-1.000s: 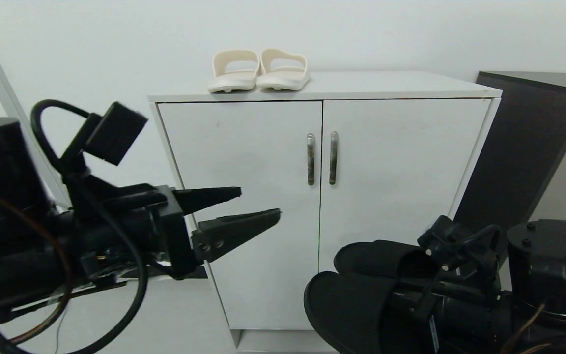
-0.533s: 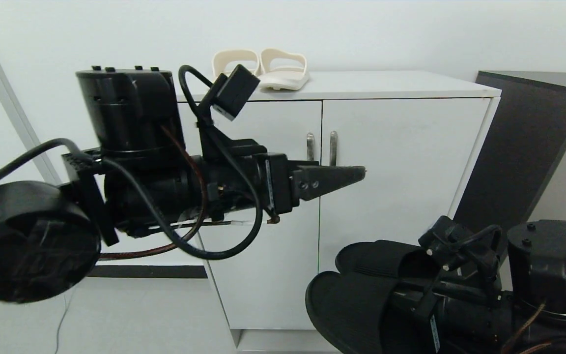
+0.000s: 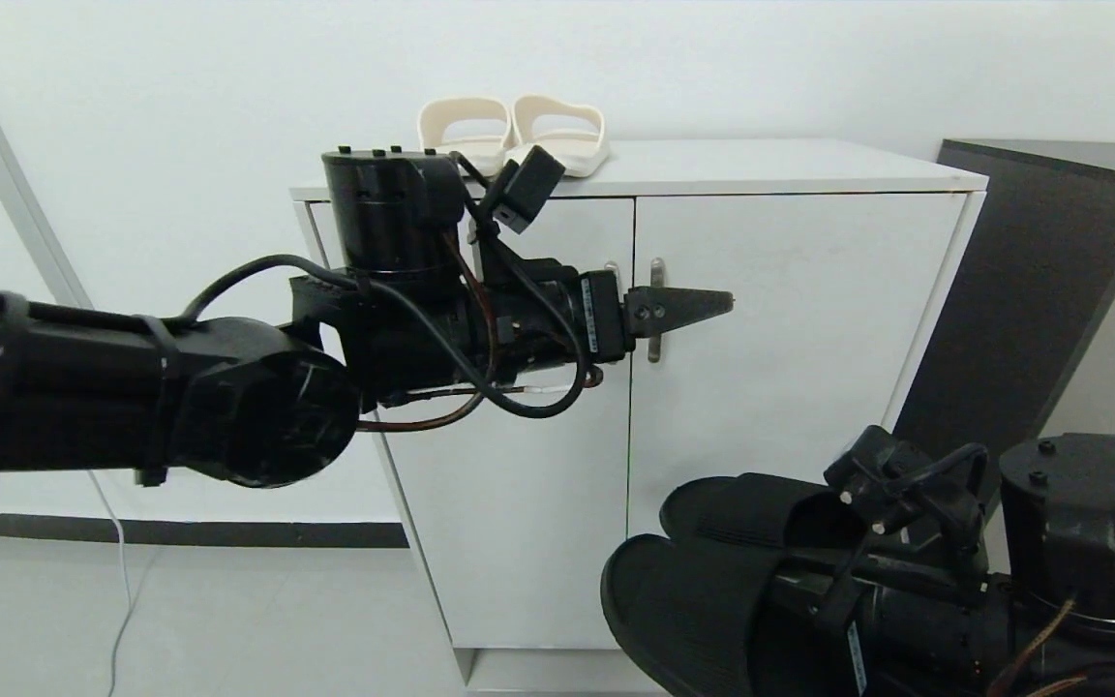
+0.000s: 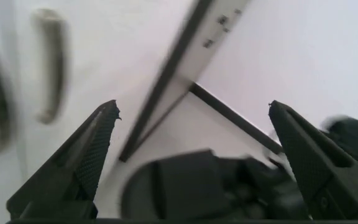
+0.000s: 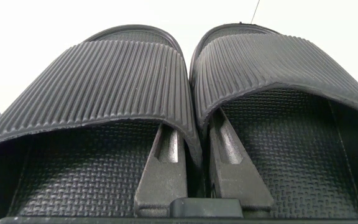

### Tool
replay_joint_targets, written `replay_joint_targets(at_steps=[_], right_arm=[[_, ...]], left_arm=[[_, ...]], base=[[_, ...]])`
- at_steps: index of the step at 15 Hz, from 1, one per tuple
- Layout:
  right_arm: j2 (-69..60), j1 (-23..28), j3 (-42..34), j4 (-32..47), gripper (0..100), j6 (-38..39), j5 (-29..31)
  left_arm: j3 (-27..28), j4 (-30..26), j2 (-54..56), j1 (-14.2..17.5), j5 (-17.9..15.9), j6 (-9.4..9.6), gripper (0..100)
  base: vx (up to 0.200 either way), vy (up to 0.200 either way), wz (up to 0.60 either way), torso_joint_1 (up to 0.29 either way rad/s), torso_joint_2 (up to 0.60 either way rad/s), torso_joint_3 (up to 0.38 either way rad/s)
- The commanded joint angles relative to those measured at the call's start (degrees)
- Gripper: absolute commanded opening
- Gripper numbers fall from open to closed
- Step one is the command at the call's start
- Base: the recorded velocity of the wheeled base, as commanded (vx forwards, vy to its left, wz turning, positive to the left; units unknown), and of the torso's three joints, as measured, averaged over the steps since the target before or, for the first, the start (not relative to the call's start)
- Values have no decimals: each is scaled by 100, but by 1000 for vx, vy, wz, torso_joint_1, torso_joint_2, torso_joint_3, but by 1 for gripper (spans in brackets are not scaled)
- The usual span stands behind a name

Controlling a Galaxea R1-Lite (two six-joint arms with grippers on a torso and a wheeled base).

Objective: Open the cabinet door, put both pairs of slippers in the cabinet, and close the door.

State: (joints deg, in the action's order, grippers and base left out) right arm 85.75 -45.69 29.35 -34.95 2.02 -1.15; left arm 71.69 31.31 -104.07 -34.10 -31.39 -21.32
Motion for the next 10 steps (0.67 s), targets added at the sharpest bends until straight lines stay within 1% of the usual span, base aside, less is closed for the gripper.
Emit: replay_joint_targets(at_steps=[1, 3, 5, 7, 10], right_arm=[[12, -1, 0, -3, 0, 0, 0], [21, -1, 0, -3, 0, 0, 0], [12, -1, 0, -3, 0, 0, 0], [12, -1, 0, -3, 0, 0, 0], [3, -1, 0, -3, 0, 0, 0]], left_arm=[[266, 7, -377, 35, 186, -4, 100], [521, -37, -483, 26, 388, -12, 100], [662, -63, -579, 26, 634, -12, 100], [864, -169, -720, 26, 959, -12, 100], [1048, -318, -843, 26, 1012, -12, 100]], base=[[0, 0, 0, 0, 0, 0], [0, 0, 0, 0, 0, 0], [0, 0, 0, 0, 0, 0], [0, 0, 0, 0, 0, 0], [0, 0, 0, 0, 0, 0]])
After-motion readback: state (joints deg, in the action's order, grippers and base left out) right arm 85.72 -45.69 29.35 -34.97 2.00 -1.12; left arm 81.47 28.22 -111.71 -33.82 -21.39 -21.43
